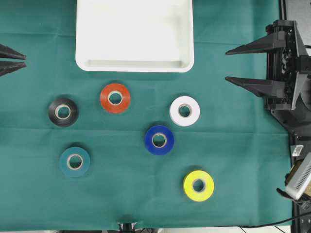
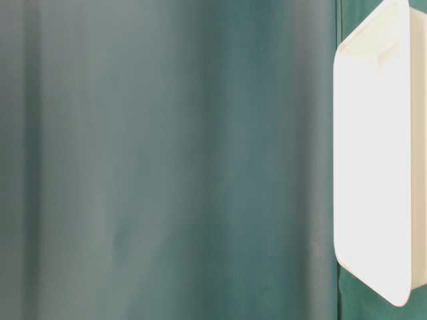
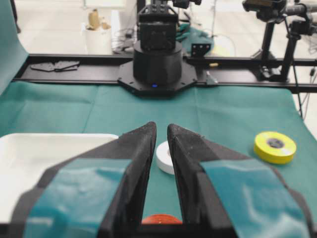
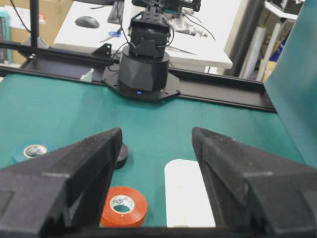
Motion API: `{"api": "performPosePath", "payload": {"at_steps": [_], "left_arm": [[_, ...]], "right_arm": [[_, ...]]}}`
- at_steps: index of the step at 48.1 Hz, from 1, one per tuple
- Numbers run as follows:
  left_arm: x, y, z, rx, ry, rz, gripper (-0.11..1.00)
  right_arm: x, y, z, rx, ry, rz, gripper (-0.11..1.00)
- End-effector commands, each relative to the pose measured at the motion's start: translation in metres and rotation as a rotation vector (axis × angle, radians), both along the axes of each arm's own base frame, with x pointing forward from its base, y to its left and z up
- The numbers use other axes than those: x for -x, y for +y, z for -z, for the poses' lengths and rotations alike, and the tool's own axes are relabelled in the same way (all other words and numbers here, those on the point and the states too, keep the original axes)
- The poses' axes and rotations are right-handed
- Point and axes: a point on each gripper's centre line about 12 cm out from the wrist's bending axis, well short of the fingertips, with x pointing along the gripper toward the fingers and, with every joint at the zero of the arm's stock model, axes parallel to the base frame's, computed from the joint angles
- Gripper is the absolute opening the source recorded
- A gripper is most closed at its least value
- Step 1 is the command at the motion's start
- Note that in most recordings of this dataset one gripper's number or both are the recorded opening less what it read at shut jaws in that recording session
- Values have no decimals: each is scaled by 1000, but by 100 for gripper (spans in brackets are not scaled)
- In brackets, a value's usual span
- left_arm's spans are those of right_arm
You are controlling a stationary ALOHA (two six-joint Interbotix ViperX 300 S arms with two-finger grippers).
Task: Put the tape alternately from left to right into the white case.
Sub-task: 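Move both grippers inward from the rest pose toward the tape rolls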
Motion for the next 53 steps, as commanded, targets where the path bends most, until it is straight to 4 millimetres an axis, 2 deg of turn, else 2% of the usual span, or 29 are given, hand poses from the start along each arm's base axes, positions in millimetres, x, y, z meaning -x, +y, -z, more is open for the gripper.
{"api": "performPosePath", "payload": {"at_steps": [1,3,6,9,14,40,45,49,53], "left_arm": [[-2,0,-9,7,-37,-4,24],[-2,0,-10,7,-46,-4,22],[-1,0,-10,10,-54,-4,10],[-1,0,-9,18,-51,-3,2],[-3,0,-7,26,-35,-2,2],[-16,-2,13,26,72,8,3],[-17,-3,16,21,83,11,20],[-16,-3,17,23,86,9,43],[-16,-3,17,24,86,9,68]], "right_arm": [[-2,-2,-4,-3,-8,7,24],[-3,-2,-1,-5,6,8,22],[-6,-2,3,-3,32,11,9],[-10,-2,6,-5,58,11,0],[-15,-2,8,-4,77,11,-9],[-16,-4,12,-55,93,19,-9],[-16,-4,15,-55,99,19,-9],[-16,-4,16,-55,104,19,-2],[-15,-4,17,-55,105,19,9]]}}
